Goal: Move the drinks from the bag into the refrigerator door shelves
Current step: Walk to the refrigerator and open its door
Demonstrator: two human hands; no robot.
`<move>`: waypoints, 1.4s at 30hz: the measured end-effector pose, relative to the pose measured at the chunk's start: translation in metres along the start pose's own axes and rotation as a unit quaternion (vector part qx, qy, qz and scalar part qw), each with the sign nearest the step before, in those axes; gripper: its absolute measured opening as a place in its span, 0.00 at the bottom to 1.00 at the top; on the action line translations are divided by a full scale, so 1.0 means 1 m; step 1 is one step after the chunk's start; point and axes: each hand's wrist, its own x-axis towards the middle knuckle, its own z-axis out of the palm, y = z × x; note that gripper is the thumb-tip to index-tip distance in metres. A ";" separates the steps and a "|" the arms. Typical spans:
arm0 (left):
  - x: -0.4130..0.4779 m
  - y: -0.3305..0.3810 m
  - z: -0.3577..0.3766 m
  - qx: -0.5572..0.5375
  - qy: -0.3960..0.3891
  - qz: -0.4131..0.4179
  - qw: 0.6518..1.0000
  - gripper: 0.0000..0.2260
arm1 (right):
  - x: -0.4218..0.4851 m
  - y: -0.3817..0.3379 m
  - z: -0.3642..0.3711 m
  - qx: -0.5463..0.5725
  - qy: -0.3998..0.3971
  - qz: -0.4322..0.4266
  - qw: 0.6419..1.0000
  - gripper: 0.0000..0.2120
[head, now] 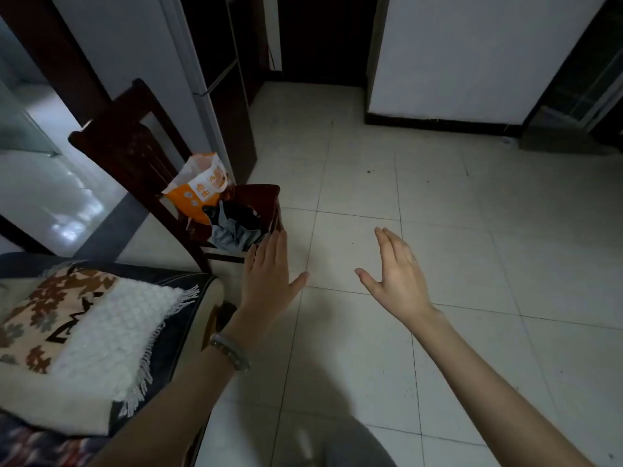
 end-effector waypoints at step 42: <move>0.599 -0.044 0.167 -0.007 -0.018 -0.024 1.000 0.38 | 0.584 0.214 0.140 0.031 -0.045 -0.057 0.997 0.35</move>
